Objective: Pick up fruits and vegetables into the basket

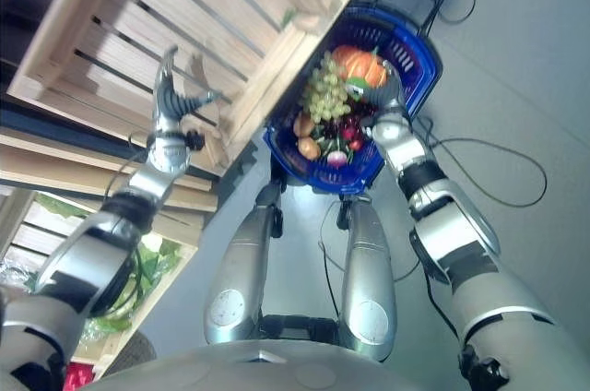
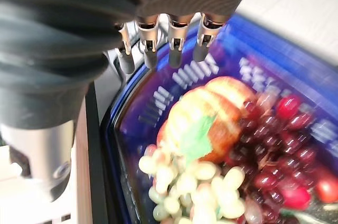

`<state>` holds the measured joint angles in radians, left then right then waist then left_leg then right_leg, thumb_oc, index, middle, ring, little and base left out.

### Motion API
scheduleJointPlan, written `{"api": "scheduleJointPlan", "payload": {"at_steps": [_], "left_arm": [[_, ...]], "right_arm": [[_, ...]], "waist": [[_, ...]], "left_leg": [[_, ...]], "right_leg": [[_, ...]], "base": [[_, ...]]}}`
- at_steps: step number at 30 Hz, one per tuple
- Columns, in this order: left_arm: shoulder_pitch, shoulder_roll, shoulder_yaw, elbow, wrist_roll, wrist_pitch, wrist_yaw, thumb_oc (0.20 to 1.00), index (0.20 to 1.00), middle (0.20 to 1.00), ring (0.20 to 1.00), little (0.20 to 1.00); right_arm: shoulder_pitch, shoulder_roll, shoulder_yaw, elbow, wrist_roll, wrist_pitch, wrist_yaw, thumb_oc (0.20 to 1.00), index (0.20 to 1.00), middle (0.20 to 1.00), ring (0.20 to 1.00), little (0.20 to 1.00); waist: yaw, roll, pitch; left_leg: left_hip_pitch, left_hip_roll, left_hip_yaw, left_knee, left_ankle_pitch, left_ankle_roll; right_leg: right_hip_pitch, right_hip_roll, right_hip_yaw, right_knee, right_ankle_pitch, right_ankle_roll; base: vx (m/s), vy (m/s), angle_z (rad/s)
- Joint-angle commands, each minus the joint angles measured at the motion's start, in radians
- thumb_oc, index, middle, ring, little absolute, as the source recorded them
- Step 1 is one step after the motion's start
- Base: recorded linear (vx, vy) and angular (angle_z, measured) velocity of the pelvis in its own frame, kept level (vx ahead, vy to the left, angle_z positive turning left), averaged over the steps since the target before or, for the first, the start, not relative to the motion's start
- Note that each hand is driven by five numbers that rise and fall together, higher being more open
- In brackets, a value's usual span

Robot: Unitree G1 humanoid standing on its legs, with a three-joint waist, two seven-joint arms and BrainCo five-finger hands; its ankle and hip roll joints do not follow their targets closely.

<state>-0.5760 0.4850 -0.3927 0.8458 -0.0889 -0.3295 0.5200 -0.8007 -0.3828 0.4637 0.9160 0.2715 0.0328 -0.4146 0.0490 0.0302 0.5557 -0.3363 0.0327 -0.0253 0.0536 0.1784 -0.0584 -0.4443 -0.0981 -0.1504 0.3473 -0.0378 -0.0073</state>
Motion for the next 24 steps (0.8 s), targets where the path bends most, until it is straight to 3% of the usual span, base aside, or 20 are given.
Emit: {"api": "scheduleJointPlan", "payload": {"at_steps": [1,5,6,8,14,24], "left_arm": [[0.116,-0.029,0.022,0.019,-0.013,-0.042,-0.09,1.0,1.0,1.0,1.0,1.0],[0.256,-0.052,0.037,0.044,0.004,-0.029,-0.198,1.0,1.0,1.0,1.0,1.0],[0.326,-0.071,0.05,0.067,0.001,-0.025,-0.257,1.0,1.0,1.0,1.0,1.0],[0.361,-0.078,0.058,0.083,0.004,-0.027,-0.285,1.0,1.0,1.0,1.0,1.0],[0.509,-0.126,0.103,0.267,0.006,0.008,-0.509,1.0,1.0,1.0,1.0,1.0],[0.568,-0.178,0.175,0.432,-0.013,0.093,-0.63,1.0,1.0,1.0,1.0,1.0]], "right_arm": [[0.141,-0.04,-0.035,-0.034,-0.051,-0.059,-0.009,1.0,1.0,1.0,1.0,1.0],[0.319,-0.046,-0.097,-0.041,-0.054,-0.081,0.036,1.0,1.0,1.0,1.0,1.0],[0.409,-0.034,-0.129,-0.026,-0.076,-0.095,0.053,1.0,1.0,1.0,1.0,1.0],[0.452,-0.027,-0.145,-0.011,-0.075,-0.097,0.064,1.0,1.0,1.0,1.0,1.0],[0.623,0.041,-0.234,0.215,-0.127,-0.11,0.144,1.0,1.0,1.0,1.0,1.0],[0.738,0.108,-0.316,0.445,-0.093,-0.028,0.355,1.0,1.0,1.0,1.0,1.0]], "waist": [[-0.003,0.003,-0.155],[0.0,-0.007,-0.238],[0.001,-0.009,-0.283],[0.001,-0.009,-0.304],[0.0,-0.011,-0.433],[-0.024,-0.015,-0.469]], "left_leg": [[0.061,-0.051,0.004,0.02,-0.102,-0.003],[0.167,-0.044,0.007,-0.035,-0.106,0.0],[0.207,-0.04,0.01,-0.051,-0.108,0.003],[0.228,-0.038,0.012,-0.059,-0.11,0.005],[0.348,-0.019,0.023,-0.111,-0.122,0.014],[0.419,0.003,0.056,-0.123,-0.151,0.006]], "right_leg": [[0.15,-0.04,0.033,-0.234,0.118,0.108],[0.277,-0.042,0.026,-0.307,0.125,0.114],[0.321,-0.04,0.023,-0.328,0.128,0.117],[0.343,-0.04,0.023,-0.337,0.128,0.118],[0.457,-0.03,0.019,-0.369,0.113,0.121],[0.525,-0.033,0.027,-0.399,0.102,0.126]], "base": [[0.13,-0.035,0.03],[0.19,-0.057,0.07],[0.23,-0.042,0.17],[0.18,-0.029,0.1],[0.21,-0.038,0.06],[0.06,-0.003,-0.02]]}}
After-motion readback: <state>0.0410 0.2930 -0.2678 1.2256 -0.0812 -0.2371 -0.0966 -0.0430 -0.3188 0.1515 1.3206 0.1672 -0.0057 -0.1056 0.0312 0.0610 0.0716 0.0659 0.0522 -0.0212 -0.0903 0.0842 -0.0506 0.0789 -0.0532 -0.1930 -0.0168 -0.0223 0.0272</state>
